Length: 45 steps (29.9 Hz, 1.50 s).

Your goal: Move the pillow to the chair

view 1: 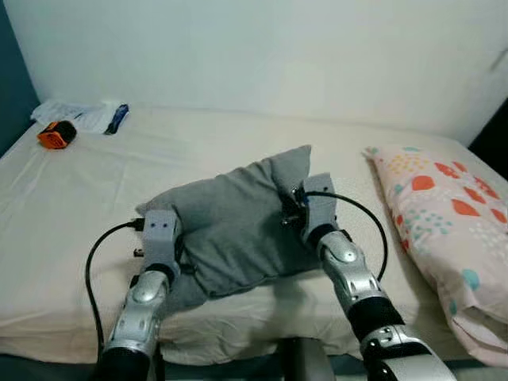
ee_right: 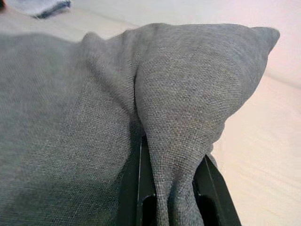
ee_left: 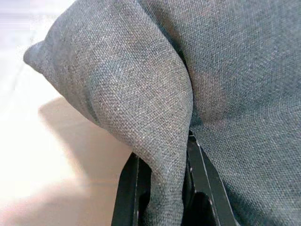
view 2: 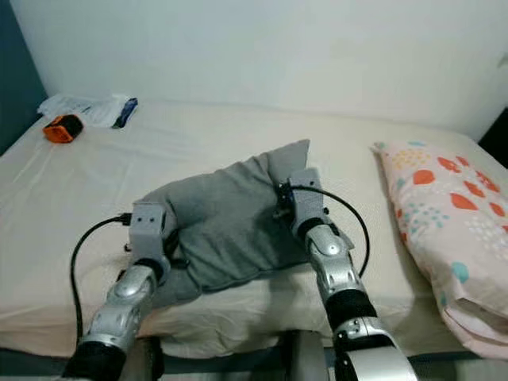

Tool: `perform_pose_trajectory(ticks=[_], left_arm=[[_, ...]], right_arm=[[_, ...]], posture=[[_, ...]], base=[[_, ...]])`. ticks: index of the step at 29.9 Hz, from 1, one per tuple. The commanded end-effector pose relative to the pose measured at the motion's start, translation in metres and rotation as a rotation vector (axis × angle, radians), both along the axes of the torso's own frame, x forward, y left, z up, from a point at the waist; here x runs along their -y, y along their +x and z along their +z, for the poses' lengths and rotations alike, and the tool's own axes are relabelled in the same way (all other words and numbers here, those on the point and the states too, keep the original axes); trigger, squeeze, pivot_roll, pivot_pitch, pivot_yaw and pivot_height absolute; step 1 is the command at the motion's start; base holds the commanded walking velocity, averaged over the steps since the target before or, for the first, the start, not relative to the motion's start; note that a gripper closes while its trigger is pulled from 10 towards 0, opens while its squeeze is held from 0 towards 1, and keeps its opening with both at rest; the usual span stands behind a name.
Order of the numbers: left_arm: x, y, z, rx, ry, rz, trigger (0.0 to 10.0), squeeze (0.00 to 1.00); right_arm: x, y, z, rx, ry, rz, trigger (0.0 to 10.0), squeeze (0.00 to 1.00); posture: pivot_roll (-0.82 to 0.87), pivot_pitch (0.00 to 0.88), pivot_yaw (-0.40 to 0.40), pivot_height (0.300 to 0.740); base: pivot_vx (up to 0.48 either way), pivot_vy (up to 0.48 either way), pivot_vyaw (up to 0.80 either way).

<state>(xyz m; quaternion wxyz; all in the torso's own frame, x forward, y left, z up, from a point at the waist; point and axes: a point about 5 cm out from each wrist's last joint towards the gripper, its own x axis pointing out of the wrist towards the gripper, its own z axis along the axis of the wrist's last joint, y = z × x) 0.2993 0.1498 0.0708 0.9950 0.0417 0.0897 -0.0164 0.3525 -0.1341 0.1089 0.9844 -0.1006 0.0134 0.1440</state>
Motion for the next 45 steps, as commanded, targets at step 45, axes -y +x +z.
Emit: perform_pose_trajectory(ticks=[45], left_arm=[[0.014, -0.013, 0.021, 0.148, 0.089, 0.014, 10.0, 0.0]], right_arm=[[-0.014, -0.036, -0.024, 0.041, -0.119, 0.077, 10.0, 0.0]], posture=[[0.04, 0.0, -0.161, 0.59]], base=[[0.0, 0.0, 0.0]])
